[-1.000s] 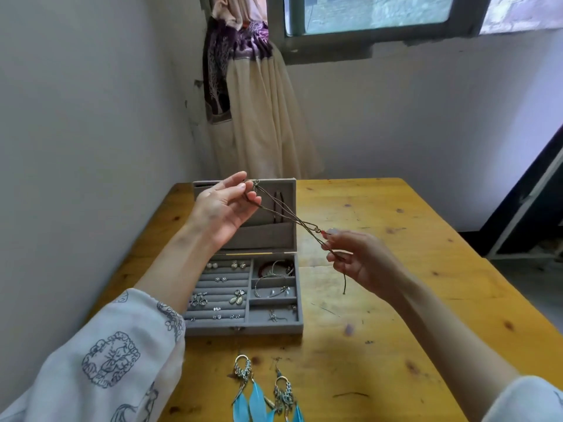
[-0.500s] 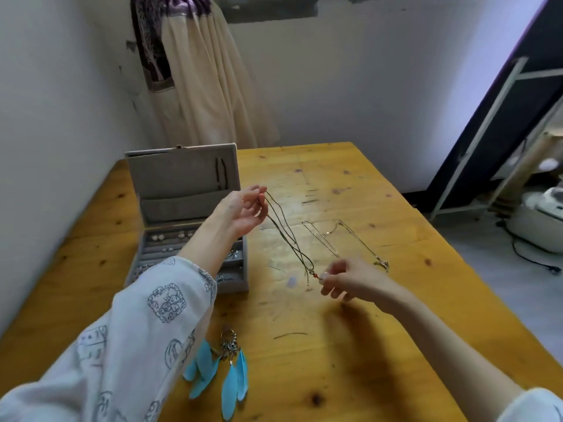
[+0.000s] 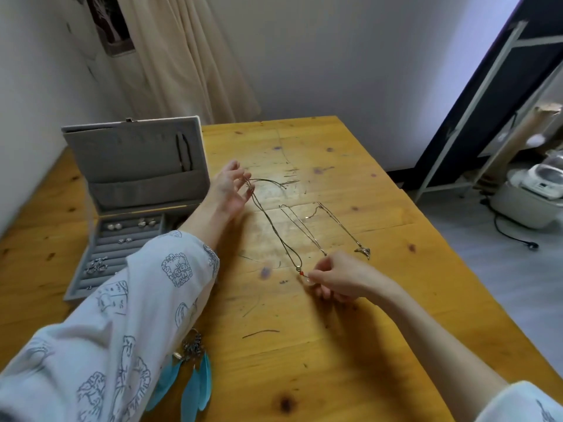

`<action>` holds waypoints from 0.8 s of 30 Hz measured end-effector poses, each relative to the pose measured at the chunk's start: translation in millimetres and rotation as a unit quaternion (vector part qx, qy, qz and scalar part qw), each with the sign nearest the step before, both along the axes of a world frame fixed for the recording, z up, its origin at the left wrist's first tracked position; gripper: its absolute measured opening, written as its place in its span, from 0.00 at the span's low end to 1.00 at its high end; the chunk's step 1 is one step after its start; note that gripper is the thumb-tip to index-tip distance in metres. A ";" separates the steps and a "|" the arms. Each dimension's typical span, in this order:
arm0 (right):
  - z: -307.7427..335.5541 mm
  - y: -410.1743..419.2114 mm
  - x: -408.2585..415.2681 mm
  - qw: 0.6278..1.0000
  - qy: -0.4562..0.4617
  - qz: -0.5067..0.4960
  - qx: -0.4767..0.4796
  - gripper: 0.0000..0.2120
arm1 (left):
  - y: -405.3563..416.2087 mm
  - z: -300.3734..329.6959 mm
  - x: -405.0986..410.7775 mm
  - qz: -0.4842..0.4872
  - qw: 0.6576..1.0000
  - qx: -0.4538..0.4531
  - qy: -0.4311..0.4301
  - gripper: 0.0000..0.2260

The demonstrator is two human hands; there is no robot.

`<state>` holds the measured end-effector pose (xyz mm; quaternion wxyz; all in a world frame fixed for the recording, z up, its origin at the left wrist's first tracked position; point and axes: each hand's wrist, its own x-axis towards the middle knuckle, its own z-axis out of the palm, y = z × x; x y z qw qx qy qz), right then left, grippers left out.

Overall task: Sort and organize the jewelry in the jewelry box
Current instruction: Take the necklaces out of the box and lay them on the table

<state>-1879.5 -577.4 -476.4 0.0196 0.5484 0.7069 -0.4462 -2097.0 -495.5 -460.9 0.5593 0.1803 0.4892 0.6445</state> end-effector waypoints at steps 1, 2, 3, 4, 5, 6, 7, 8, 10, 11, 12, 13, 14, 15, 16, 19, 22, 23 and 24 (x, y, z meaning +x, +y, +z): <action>-0.6 1.5 -0.5 1.000 -0.003 0.003 0.001 0.11 | 3.5 -3.3 -1.6 0.008 1.000 0.004 -0.025 0.19; -0.9 3.1 -1.4 1.000 -0.008 0.008 0.005 0.11 | 5.8 -5.8 -2.1 0.008 0.999 0.002 -0.036 0.21; -0.6 4.5 -2.4 1.000 -0.015 0.016 0.009 0.12 | 7.9 -8.6 -2.9 -0.005 1.000 -0.006 -0.019 0.23; 0.0 5.9 -3.8 0.999 -0.025 0.029 0.014 0.13 | 9.7 -11.8 -4.6 -0.030 0.998 -0.024 0.043 0.24; 0.9 6.6 -5.2 0.998 -0.039 0.045 0.020 0.14 | 10.2 -14.4 -5.6 -0.072 0.984 -0.050 0.153 0.26; 2.1 7.6 -6.5 0.996 -0.054 0.062 0.026 0.15 | 10.0 -17.0 -5.6 -0.116 0.949 -0.078 0.283 0.26; 3.6 8.5 -7.6 0.994 -0.069 0.076 0.030 0.15 | 10.1 -19.1 -4.8 -0.152 0.901 -0.095 0.396 0.26; 5.0 9.8 -8.3 0.992 -0.083 0.087 0.033 0.15 | 9.3 -19.9 -2.7 -0.173 0.857 -0.102 0.475 0.25; 6.9 11.8 -8.7 0.988 -0.108 0.104 0.043 0.17 | 7.1 -20.3 1.3 -0.184 0.790 -0.110 0.575 0.24; 6.9 11.9 -8.2 0.986 -0.117 0.110 0.050 0.18 | 5.3 -20.8 2.5 -0.182 0.758 -0.111 0.616 0.23; 6.2 11.4 -7.5 0.985 -0.119 0.112 0.056 0.19 | 1.5 -21.7 4.2 -0.182 0.732 -0.111 0.647 0.22; 5.3 10.1 -6.3 0.986 -0.114 0.109 0.058 0.20 | -3.6 -23.7 5.3 -0.186 0.713 -0.107 0.668 0.21; 3.7 8.7 -5.0 0.988 -0.101 0.100 0.059 0.20 | -10.4 -26.1 6.9 -0.190 0.700 -0.097 0.681 0.20; 1.7 6.8 -3.6 0.990 -0.086 0.088 0.072 0.20 | -18.4 -28.8 8.3 -0.197 0.692 -0.082 0.690 0.20; -1.1 5.5 -2.7 0.989 -0.073 0.074 0.103 0.20 | -26.1 -32.6 9.3 -0.209 0.680 -0.069 0.700 0.21; -10.6 0.7 -2.8 0.976 -0.033 0.039 0.210 0.12 | -41.6 -45.4 11.9 -0.276 0.576 -0.069 0.766 0.27; -12.2 -5.1 -6.8 0.973 -0.005 0.068 0.219 0.07 | -42.3 -51.2 11.6 -0.309 0.532 -0.088 0.784 0.29; -11.7 -6.5 -7.7 0.973 -0.008 0.076 0.219 0.06 | -40.4 -50.2 11.4 -0.313 0.532 -0.091 0.781 0.29; -11.1 -7.1 -8.4 0.972 -0.012 0.078 0.219 0.05 | -38.7 -47.8 11.9 -0.317 0.535 -0.090 0.778 0.28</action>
